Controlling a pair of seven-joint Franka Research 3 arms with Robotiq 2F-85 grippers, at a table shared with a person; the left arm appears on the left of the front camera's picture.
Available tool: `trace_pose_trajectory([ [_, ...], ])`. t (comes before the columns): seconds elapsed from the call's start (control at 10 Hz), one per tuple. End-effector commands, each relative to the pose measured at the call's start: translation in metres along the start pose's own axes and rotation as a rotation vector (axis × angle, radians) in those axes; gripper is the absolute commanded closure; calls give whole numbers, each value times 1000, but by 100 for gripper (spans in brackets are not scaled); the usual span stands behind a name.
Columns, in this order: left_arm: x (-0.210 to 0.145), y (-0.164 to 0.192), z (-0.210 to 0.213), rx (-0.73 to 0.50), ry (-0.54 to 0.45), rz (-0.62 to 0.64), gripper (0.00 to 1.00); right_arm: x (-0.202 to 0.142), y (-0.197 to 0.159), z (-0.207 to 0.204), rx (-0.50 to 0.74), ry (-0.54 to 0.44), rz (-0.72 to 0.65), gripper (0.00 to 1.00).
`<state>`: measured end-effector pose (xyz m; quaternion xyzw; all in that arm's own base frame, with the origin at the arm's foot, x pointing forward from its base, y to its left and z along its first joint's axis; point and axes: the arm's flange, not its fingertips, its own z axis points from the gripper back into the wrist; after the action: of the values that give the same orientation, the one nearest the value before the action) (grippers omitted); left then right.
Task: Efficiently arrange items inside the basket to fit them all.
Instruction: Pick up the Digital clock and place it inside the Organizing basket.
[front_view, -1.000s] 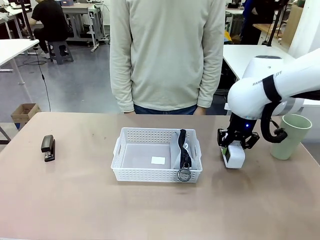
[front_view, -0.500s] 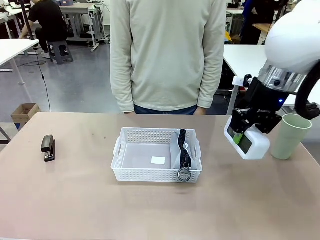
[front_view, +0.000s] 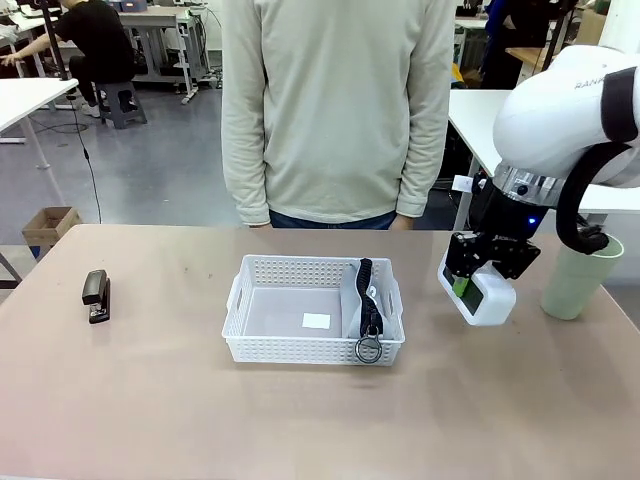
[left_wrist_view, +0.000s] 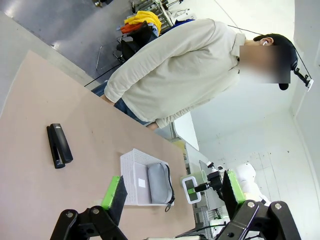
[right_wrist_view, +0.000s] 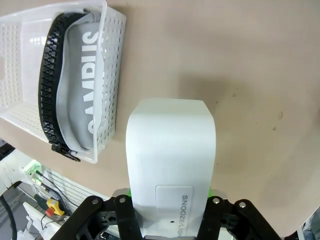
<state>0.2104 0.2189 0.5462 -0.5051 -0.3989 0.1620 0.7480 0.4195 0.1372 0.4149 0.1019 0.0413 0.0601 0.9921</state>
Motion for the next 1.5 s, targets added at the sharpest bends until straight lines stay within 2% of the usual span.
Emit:
trace_pose_trajectory([
  [0.0,1,-2,-1,-17,-9,-19,0,4,18,6,-65,-59,33,50],
  [0.1,1,-2,-1,-17,-9,-19,0,11,43,18,-113,-118,110,50],
  [0.2,1,-2,-1,-17,-9,-19,0,22,81,28,-152,-169,244,50],
  [0.5,1,-2,-1,-17,-9,-19,0,49,182,30,-250,-162,557,50],
  [0.7,1,-2,-1,-17,-9,-19,0,65,237,11,-280,-109,726,50],
  [0.8,1,-2,-1,-17,-9,-19,0,70,262,-5,-287,-57,771,50],
  [1.0,1,-2,-1,-17,-9,-19,0,74,301,-48,-388,68,752,50],
  [1.2,1,-2,-1,-17,-9,-19,0,70,317,-80,-377,159,767,50],
  [1.4,1,-2,-1,-17,-9,-19,0,73,316,-100,-351,171,760,50],
])
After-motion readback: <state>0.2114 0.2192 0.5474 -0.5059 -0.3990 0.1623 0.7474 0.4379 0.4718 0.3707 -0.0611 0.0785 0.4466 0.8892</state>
